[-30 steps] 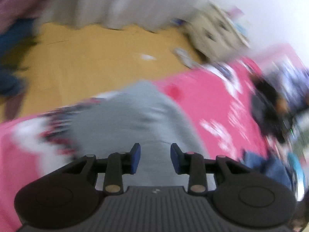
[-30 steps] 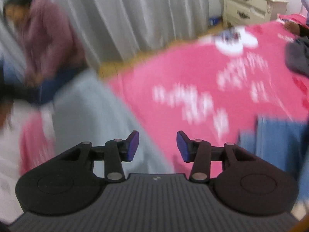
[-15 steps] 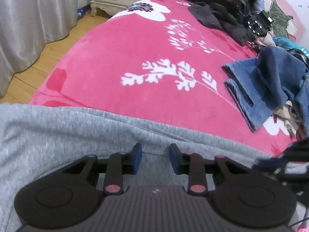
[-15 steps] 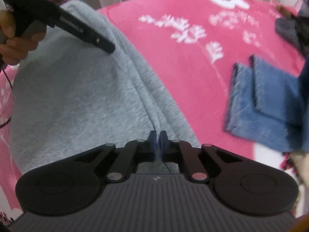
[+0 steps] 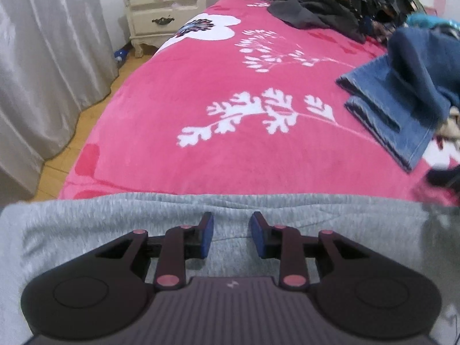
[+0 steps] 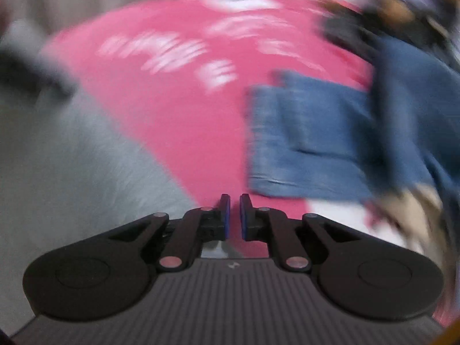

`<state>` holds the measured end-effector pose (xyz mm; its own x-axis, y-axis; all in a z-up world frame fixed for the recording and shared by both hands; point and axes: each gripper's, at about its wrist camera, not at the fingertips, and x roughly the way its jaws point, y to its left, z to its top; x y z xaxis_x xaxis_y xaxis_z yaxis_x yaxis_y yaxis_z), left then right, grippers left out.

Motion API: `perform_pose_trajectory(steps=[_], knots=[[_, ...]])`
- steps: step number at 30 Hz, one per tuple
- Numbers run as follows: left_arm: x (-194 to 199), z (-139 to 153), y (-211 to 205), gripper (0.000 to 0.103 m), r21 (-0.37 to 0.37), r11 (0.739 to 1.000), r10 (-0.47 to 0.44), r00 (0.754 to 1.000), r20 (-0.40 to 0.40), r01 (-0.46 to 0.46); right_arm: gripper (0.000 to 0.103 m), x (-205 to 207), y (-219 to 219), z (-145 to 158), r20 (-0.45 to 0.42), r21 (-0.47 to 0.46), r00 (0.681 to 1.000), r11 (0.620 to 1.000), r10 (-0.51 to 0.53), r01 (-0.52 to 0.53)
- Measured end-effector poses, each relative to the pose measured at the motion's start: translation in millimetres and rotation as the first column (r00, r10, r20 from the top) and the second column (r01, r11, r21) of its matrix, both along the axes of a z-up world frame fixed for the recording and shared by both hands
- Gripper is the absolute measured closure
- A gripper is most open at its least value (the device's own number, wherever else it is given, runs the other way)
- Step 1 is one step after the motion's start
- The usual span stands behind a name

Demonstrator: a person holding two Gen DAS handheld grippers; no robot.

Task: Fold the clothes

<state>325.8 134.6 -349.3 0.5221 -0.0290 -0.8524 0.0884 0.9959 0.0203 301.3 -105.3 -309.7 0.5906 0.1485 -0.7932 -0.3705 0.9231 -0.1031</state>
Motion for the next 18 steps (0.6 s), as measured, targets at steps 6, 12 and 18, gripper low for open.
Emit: perform_pose_trajectory(steps=[6,12,18], knots=[[-3,20,-6,0.067,0.038,0.999,0.032,0.999,0.01,-0.032,0.09,-82,-82,67,0.004,0.193,0.944,0.926,-0.331,0.324],[-34,55,-36,0.065,0.012,0.999,0.036,0.999,0.019,-0.036,0.058,-169,-150,58,-0.05,-0.053,0.895,0.896,-0.443,0.44],[-91,69,-116,0.063,-0.037,0.998,-0.058,0.997,-0.048,0.057,0.047,-230,-192,43,-0.078,-0.227,0.886,0.873,-0.457,0.431]])
